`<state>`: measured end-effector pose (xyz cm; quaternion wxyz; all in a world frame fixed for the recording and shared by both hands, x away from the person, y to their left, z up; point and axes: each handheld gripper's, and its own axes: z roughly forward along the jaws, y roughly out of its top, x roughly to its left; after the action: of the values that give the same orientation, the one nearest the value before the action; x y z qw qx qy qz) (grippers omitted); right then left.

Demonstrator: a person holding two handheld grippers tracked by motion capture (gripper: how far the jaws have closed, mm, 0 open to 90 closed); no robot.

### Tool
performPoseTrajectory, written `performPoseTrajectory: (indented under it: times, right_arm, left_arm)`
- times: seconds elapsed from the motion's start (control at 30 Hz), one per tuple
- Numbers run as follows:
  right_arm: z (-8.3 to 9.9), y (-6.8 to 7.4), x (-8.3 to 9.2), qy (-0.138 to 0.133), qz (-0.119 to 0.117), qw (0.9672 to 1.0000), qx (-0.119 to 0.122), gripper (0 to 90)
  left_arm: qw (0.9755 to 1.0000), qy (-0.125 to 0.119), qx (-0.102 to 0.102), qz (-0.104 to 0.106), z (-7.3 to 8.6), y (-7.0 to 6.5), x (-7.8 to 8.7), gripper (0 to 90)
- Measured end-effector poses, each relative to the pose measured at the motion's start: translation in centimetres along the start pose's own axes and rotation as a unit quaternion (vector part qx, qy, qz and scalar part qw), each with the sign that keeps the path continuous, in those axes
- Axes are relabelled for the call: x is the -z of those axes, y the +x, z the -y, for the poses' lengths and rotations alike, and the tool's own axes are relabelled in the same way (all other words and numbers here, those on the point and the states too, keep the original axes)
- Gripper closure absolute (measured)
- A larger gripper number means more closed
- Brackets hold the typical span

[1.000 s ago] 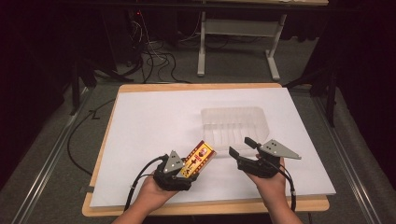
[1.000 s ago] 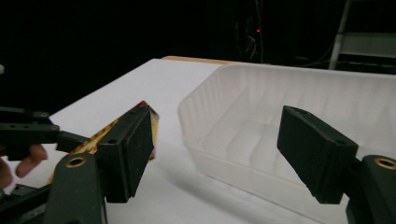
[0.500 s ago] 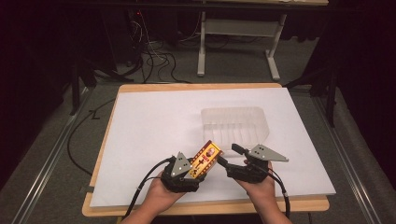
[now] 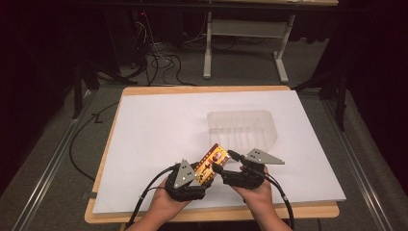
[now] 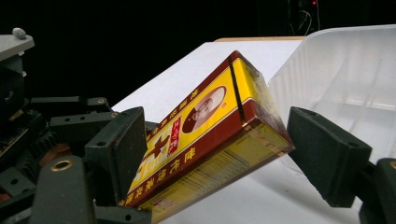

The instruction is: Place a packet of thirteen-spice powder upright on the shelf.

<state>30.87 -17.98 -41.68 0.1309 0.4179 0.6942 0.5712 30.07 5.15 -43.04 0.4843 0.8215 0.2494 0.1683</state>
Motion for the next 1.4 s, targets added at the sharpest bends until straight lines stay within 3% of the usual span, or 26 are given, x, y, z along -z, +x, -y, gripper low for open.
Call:
performPoseTrajectory:
  times: [0.47,0.8,1.0,1.4]
  right_arm:
    - [0.3,-0.6,-0.4,0.005,-0.023,0.9995,-0.024,33.4]
    - [0.3,-1.0,-0.1,-0.003,-0.021,0.9991,-0.036,47.8]
    - [0.2,-1.3,0.2,-0.013,-0.043,0.9976,-0.053,57.8]
    - [0.1,-1.1,0.3,-0.015,-0.058,0.9958,-0.069,64.0]
  left_arm:
    - [1.0,-0.003,0.001,-0.005,0.1,0.0,-0.3,32.3]
    - [1.0,-0.001,0.003,-0.004,0.2,0.0,-0.4,32.2]
    - [0.9999,0.009,-0.001,-0.009,0.3,0.1,-0.6,32.4]
    - [0.9997,0.017,-0.011,-0.017,0.4,0.0,-0.9,32.4]
